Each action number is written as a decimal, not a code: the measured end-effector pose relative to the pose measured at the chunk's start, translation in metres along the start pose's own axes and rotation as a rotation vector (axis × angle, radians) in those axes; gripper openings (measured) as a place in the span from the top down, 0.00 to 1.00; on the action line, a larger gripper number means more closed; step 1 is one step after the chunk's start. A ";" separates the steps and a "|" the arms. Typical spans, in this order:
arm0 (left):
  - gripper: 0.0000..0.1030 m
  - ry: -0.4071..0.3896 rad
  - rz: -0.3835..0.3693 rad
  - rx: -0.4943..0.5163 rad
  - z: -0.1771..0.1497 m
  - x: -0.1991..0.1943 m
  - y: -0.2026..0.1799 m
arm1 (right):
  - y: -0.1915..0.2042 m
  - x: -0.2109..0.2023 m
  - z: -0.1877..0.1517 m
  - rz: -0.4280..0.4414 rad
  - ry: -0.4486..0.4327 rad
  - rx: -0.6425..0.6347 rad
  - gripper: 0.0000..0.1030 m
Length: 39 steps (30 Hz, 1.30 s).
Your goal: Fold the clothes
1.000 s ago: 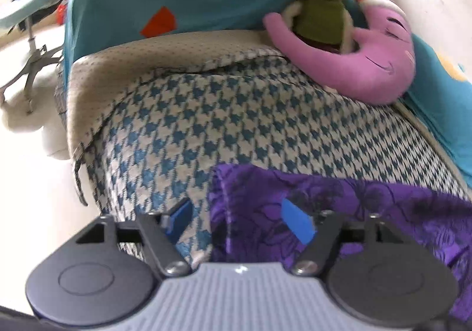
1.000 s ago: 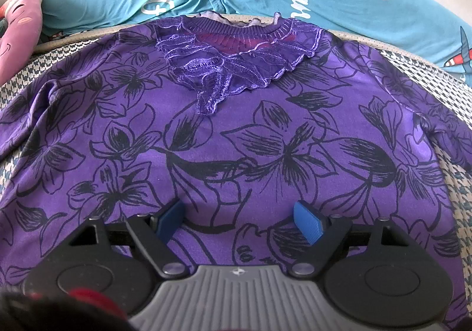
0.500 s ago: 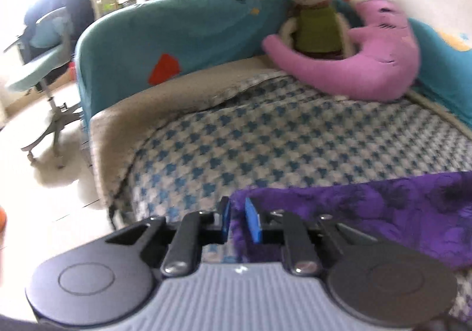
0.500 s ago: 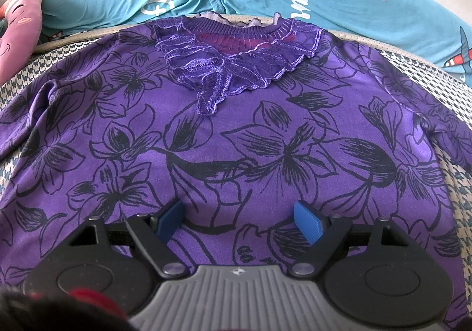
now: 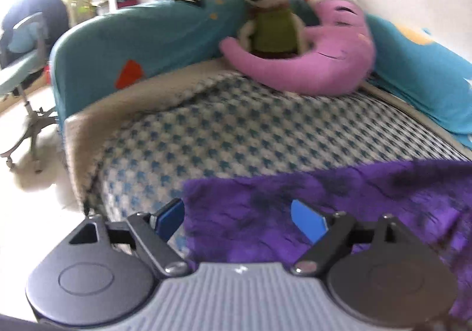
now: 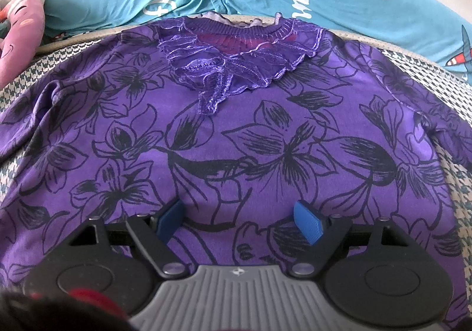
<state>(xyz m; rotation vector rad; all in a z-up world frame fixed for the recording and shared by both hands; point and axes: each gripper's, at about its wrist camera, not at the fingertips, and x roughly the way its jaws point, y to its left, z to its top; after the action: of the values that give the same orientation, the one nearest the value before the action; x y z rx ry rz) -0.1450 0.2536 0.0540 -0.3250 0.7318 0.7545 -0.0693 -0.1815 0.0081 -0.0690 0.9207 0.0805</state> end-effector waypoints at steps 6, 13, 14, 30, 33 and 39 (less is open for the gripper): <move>0.19 0.026 -0.078 0.053 -0.011 -0.011 -0.025 | -0.002 -0.001 0.000 0.009 -0.004 0.007 0.20; 0.18 0.033 -0.141 0.130 -0.024 -0.022 -0.051 | -0.003 -0.003 0.000 0.012 -0.008 0.004 0.20; 0.18 0.034 -0.149 0.140 -0.026 -0.024 -0.054 | -0.003 -0.003 0.000 0.012 -0.009 0.003 0.20; 0.17 0.034 -0.237 0.277 -0.054 -0.045 -0.098 | -0.004 -0.009 0.003 -0.018 -0.027 0.009 0.20; 0.16 0.048 -0.262 0.296 -0.059 -0.047 -0.108 | -0.007 -0.012 0.005 -0.030 -0.032 0.016 0.20; 0.15 0.072 -0.307 0.343 -0.065 -0.052 -0.132 | -0.009 -0.016 0.006 -0.052 -0.031 0.019 0.20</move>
<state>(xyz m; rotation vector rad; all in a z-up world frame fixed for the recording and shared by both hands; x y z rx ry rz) -0.1079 0.1022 0.0460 -0.1470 0.8409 0.3200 -0.0727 -0.1908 0.0245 -0.0733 0.8880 0.0246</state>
